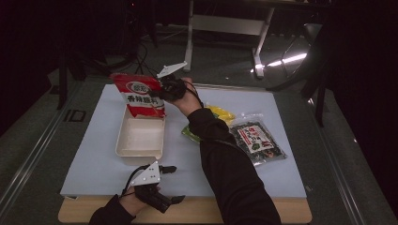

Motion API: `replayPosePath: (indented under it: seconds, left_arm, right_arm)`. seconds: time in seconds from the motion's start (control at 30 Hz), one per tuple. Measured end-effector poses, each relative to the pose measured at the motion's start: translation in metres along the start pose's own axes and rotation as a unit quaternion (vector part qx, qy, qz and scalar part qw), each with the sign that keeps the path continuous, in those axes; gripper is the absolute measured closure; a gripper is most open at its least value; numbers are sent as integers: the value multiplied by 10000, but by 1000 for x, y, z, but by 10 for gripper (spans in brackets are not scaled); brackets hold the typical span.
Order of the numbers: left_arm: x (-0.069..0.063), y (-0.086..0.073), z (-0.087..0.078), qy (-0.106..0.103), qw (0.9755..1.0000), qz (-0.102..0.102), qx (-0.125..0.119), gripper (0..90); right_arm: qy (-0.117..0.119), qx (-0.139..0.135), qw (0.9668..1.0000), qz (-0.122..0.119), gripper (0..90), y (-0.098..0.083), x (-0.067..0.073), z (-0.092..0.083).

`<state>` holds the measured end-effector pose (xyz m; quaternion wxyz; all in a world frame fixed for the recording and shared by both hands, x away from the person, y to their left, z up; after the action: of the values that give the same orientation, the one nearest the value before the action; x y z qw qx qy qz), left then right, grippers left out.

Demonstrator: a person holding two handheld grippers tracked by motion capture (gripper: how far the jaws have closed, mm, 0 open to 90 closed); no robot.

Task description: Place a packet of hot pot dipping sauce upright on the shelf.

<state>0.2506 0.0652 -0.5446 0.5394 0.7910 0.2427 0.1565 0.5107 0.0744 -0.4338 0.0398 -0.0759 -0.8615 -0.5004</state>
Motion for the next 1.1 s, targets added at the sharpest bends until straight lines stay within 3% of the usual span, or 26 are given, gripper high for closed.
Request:
replayPosePath:
  seconds: [0.37,0.53,0.57,0.6,0.63,0.97,1.1]
  left_arm:
    - [0,-2,1,-28,10000,-6,34,31]
    - [-2,-2,1,-49,10000,20,67,31]
    - [-2,-3,2,-58,10000,4,71,31]
    - [-2,-3,2,-58,10000,4,71,31]
    - [-2,-3,2,-57,10000,-5,67,31]
    - [-3,-4,4,-70,9999,28,122,31]
    - [-3,-4,5,-68,9999,18,127,31]
  right_arm:
    - [13,23,9999,167,900,-13,-5,16]
    - [12,163,9997,187,899,-19,-5,20]
    - [-57,393,9990,197,880,-27,-6,24]
    - [-57,393,9990,197,880,-27,-6,24]
    - [-71,422,9989,200,779,-27,-6,23]
    - [-253,563,9978,253,658,-24,-2,-1]
    - [-352,590,9974,222,660,-26,2,-13]
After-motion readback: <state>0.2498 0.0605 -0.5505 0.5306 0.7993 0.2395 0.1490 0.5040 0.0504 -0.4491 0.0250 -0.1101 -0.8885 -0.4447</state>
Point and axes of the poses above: each handheld gripper's, and its own axes: z roughly forward along the jaws, y roughly out of its top, x roughly to its left, the point moved 6 cm from there along z, roughly forward along the jaws, and after that the axes turned 13 degrees about y, right-handed, at the moved point
